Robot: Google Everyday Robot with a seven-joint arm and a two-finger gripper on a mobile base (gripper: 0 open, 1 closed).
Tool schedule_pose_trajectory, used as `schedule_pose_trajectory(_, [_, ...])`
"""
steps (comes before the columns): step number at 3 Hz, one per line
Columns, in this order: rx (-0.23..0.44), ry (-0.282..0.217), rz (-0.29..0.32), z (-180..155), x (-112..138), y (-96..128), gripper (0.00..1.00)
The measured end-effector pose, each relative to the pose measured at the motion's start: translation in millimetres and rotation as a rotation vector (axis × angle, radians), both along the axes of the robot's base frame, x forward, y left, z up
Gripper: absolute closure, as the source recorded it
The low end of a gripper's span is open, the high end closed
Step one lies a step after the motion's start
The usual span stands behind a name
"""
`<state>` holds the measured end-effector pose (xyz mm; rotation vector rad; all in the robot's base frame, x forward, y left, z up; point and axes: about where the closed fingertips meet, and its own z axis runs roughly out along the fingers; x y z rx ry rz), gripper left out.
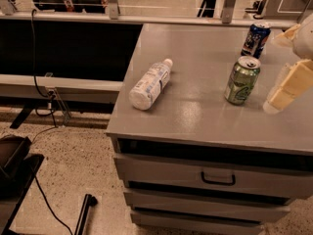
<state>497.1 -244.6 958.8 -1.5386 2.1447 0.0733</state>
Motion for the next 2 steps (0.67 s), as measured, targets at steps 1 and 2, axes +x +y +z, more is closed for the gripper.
schedule_pose_trajectory(1, [0.075, -0.03, -0.034, -14, 24, -11, 0.0])
schedule_pose_trajectory(2, [0.137, -0.055, -0.06, -23, 43, -17, 0.0])
